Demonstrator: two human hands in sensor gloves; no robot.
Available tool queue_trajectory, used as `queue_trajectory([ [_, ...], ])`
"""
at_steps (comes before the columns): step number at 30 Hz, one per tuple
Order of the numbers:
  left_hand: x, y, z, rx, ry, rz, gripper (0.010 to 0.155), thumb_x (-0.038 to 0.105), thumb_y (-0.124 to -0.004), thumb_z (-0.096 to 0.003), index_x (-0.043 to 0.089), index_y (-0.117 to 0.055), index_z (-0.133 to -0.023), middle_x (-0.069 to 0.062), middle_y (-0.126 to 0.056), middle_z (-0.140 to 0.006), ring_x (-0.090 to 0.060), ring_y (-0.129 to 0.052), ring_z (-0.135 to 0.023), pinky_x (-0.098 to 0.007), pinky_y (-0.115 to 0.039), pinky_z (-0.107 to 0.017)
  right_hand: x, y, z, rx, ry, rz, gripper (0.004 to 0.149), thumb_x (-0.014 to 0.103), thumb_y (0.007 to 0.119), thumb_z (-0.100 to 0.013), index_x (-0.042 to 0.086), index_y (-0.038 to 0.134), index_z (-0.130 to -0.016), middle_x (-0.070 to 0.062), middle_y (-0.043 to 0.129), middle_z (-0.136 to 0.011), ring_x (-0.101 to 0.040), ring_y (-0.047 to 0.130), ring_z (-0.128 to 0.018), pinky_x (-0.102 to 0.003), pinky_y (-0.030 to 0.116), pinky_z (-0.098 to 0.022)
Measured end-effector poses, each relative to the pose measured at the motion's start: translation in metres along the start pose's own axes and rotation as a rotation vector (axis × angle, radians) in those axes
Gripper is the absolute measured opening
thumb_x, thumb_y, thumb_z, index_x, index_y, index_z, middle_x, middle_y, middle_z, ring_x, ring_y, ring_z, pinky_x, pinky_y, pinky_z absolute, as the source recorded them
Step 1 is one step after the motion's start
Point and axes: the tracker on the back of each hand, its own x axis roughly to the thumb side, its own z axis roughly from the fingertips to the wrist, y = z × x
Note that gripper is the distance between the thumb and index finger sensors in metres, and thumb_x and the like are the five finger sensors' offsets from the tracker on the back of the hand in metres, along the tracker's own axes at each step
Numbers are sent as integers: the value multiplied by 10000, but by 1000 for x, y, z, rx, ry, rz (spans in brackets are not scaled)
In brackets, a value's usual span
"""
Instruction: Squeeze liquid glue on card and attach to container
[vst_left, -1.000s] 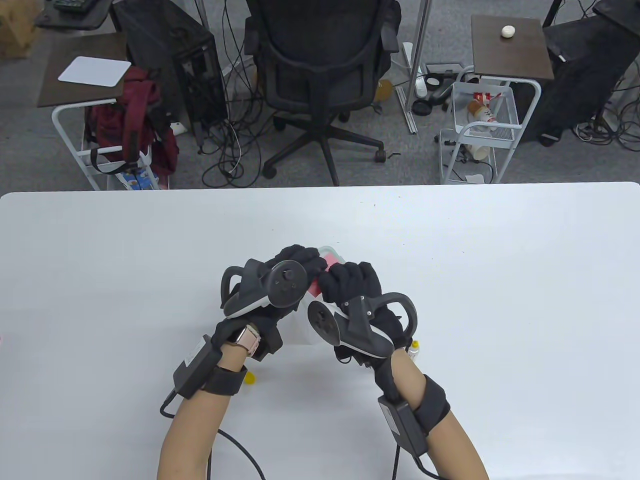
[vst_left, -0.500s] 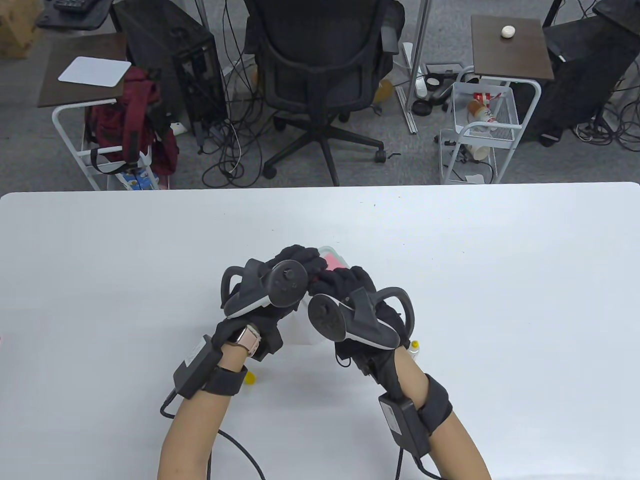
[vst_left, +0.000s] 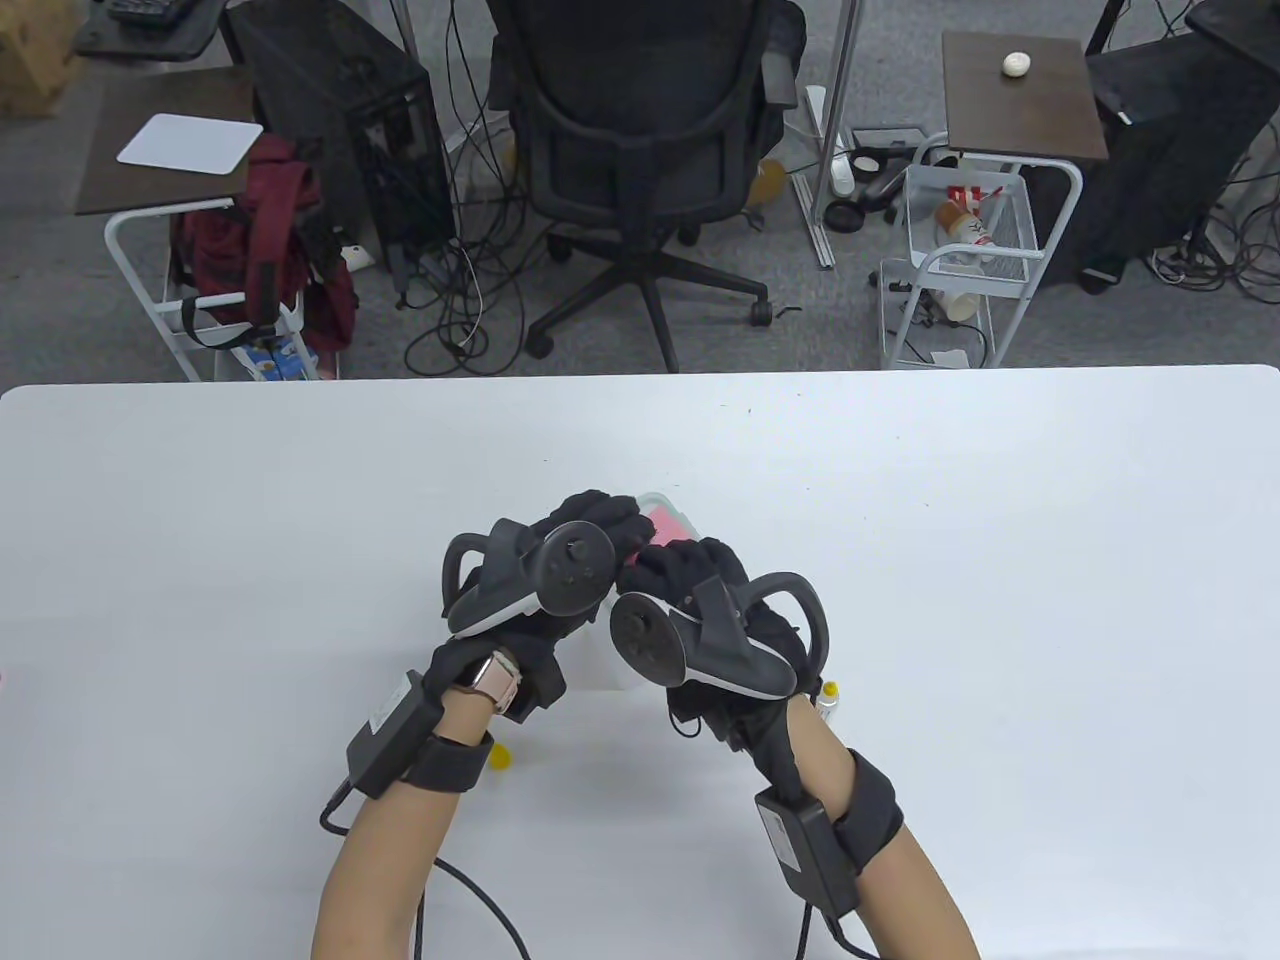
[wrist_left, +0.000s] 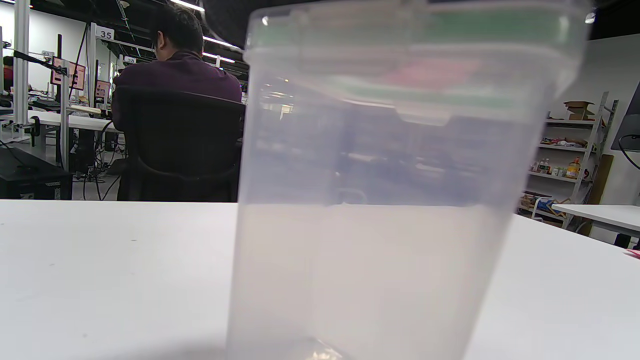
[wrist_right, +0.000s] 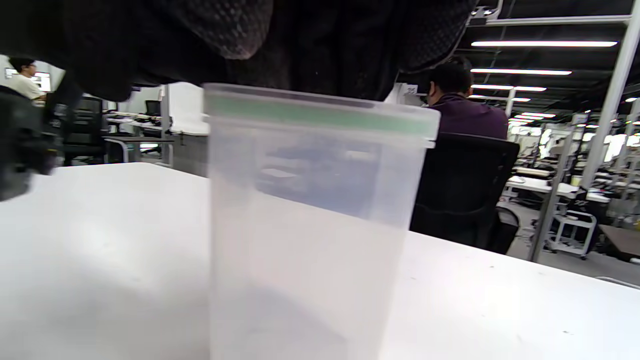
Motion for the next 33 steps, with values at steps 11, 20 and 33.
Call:
queue_trajectory([
  [11, 0, 0, 0, 0, -3, 4, 450, 344, -685, -542, 380, -677, -991, 150, -671, -1129, -192, -675, -1094, -347, -631, -825, -13, 10, -14, -24, 166, 59, 373, 365, 629, -574, 296, 712, -931, 32, 737, -1071, -254, 774, -996, -464, 616, -805],
  [20, -2, 0, 0, 0, -5, 19, 442, 343, -687, -545, 388, -680, -985, 156, -672, -1127, -190, -671, -1095, -346, -629, -825, 3, 6, -3, -42, 50, 90, 396, 370, 632, -566, 249, 739, -928, 18, 774, -1034, -269, 813, -954, -463, 652, -783],
  [33, -4, 0, 0, 5, -12, 36, 447, 350, -682, -544, 383, -679, -989, 153, -671, -1128, -192, -668, -1094, -346, -624, -827, -15, 11, -14, -52, 164, 54, 367, 355, 632, -575, 289, 717, -926, 35, 745, -1057, -253, 783, -979, -455, 624, -799],
])
